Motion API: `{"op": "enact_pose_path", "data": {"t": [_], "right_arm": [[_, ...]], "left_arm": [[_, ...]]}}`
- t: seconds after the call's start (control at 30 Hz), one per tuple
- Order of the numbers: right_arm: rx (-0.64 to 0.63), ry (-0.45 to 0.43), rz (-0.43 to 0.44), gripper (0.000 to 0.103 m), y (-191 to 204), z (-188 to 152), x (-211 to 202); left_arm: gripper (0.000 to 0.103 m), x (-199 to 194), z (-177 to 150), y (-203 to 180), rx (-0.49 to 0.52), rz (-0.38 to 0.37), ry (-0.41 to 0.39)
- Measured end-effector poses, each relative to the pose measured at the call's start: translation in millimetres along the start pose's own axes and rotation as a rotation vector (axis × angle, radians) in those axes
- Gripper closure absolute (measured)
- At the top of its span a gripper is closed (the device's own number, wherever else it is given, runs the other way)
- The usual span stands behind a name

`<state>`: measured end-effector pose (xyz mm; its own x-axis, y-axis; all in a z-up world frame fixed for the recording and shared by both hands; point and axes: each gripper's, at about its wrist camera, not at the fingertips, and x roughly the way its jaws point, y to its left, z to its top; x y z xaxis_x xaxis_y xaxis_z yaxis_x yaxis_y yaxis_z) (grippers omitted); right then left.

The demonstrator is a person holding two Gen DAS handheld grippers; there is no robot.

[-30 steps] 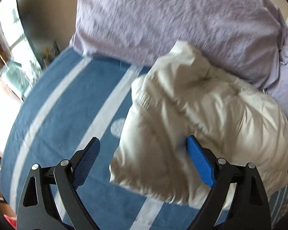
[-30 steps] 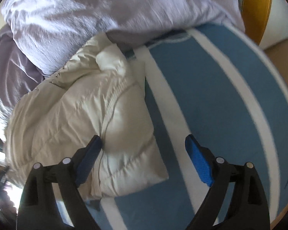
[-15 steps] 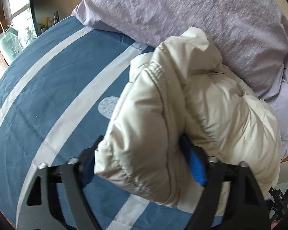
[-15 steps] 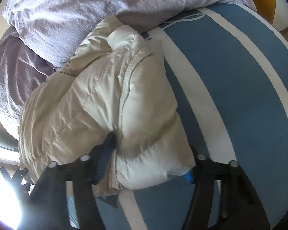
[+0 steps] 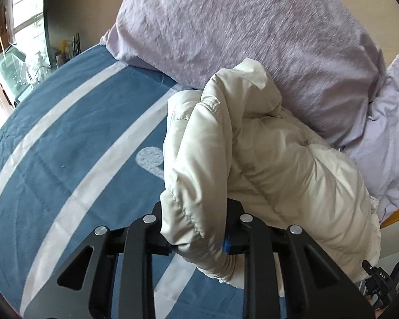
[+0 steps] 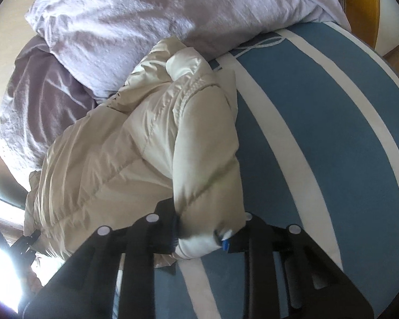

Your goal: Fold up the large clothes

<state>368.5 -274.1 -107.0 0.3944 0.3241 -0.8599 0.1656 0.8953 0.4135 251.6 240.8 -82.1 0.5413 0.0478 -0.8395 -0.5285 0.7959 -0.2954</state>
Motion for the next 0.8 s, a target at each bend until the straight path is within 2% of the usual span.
{"op": "enact_pose_path", "data": {"t": [0.47, 0.8], "right_arm": [[-0.014, 0.019, 0.044, 0.079, -11, -89, -52], [-0.001, 0.016, 0.060, 0.078, -12, -129, -69]], "left_arm": [[0.078, -53, -51, 78, -0.041, -0.041, 0.014], [0.076, -59, -64, 106, -0.064, -0.054, 0.031]]}}
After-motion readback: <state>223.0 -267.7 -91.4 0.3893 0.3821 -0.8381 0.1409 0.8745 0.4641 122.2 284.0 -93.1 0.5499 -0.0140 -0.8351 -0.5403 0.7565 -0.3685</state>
